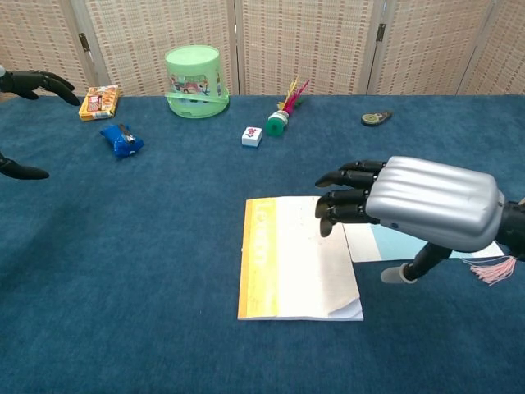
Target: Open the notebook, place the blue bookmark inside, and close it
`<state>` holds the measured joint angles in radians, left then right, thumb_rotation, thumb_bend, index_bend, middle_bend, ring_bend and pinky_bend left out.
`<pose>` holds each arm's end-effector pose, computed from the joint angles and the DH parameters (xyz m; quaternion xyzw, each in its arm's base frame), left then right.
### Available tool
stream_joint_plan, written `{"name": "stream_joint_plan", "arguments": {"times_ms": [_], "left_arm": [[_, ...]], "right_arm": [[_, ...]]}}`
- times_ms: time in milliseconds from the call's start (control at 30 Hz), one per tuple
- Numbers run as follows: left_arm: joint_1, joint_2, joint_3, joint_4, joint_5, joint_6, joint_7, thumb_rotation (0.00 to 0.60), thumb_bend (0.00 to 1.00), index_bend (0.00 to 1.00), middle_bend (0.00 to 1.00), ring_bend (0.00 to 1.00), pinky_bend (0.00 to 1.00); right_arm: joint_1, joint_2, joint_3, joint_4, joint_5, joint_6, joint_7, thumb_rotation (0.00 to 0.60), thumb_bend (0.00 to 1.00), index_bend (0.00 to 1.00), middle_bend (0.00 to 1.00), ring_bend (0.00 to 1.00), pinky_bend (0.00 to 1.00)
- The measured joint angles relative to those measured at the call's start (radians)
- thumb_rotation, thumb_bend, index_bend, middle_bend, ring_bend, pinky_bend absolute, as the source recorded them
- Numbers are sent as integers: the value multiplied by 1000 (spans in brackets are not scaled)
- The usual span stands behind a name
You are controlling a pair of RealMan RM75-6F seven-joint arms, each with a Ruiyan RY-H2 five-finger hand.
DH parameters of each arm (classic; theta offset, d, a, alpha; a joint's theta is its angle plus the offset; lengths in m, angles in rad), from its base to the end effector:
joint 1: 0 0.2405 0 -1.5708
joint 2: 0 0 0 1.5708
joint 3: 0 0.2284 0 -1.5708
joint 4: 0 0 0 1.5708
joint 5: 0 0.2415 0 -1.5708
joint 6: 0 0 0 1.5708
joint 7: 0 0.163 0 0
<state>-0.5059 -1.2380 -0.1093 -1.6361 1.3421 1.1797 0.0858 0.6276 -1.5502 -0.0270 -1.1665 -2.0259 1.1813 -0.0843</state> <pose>-0.1959 0.3134 0.0482 -0.6814 -0.3798 -0.4191 0.4645 -0.1626 -0.2750 -0.0621 0.8733 -0.0722 0.3962 0.2740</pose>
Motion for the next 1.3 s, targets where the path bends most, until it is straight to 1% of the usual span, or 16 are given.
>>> {"name": "stream_joint_plan", "arguments": {"times_ms": [233, 667, 933, 1300], "left_arm": [[7, -1, 2, 7, 4, -2, -14, 600, 133, 218, 105, 62, 152], [15, -11, 2, 29, 10, -7, -28, 600, 132, 218, 103, 63, 152], [20, -14, 2, 40, 10, -9, -28, 600, 133, 218, 100, 62, 152], [26, -16, 2, 45, 14, -10, -37, 600, 132, 218, 98, 62, 151]], "right_arm": [[33, -27, -28, 37, 10, -20, 5, 600, 28, 340, 248, 100, 174], [82, -86, -51, 114, 45, -40, 26, 600, 32, 340, 248, 100, 174], [109, -101, -62, 116, 61, -56, 20, 600, 52, 340, 248, 100, 174], [147, -106, -71, 91, 90, -105, -12, 600, 87, 340, 249, 100, 174]]}}
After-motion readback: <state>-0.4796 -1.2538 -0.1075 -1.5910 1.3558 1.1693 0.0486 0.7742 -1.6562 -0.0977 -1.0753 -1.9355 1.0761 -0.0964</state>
